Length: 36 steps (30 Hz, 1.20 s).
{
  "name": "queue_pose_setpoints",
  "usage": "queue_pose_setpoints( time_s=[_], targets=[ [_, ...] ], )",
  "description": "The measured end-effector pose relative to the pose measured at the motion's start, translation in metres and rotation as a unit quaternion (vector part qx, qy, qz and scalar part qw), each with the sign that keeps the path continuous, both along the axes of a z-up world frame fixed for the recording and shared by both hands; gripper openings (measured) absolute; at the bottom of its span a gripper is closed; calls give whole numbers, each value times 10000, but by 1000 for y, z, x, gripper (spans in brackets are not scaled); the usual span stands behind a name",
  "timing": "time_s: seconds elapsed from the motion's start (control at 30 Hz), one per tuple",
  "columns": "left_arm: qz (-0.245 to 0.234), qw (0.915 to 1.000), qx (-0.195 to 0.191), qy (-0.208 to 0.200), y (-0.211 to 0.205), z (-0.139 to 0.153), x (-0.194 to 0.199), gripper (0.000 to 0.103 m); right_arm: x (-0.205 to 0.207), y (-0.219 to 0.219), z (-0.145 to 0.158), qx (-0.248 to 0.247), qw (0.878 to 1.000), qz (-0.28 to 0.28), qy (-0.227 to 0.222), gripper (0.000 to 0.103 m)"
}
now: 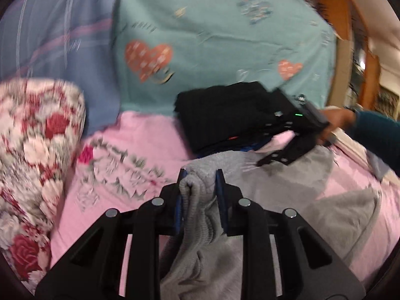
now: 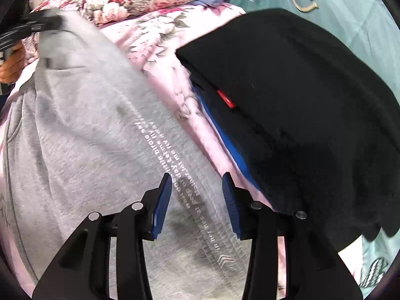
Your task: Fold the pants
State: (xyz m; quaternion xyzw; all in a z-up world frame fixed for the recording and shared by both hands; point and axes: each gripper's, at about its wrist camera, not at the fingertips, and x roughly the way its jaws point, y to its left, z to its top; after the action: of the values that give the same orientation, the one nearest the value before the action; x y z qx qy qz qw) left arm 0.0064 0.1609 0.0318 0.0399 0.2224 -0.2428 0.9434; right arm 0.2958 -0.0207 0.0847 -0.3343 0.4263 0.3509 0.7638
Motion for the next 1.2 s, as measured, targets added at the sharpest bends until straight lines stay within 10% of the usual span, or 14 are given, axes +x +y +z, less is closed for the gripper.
queue_pose_setpoints(
  time_s=[0.17,0.33,0.57,0.7,0.73,0.8,1.07,1.2],
  targets=[
    [-285,9976,511,-379,-23,1,-34,23,4,16,-11,-298,9985,377,274,43],
    [582,9976,288,217,3,-10,3,23,-7,21,-14,-674,9973,256,113,7],
    [1644,9747,-61,1514,31,-34,100,23,-6,7,89,-480,9860,-728,-1420,0],
    [1738,9724,174,1544,22,-49,110,23,18,-11,115,142,9949,-761,-642,5],
    [1710,9738,59,1495,26,-49,107,23,12,-3,95,55,9968,-626,-490,41],
    [1558,9798,-255,1230,32,-42,88,23,-13,4,64,-143,9977,-391,-533,71],
    [473,9983,-49,-334,-4,4,-21,16,-35,9,8,-483,9974,486,-221,70],
    [266,9975,20,-653,-14,19,-39,6,-33,14,-25,-622,9964,448,374,33]
  ],
)
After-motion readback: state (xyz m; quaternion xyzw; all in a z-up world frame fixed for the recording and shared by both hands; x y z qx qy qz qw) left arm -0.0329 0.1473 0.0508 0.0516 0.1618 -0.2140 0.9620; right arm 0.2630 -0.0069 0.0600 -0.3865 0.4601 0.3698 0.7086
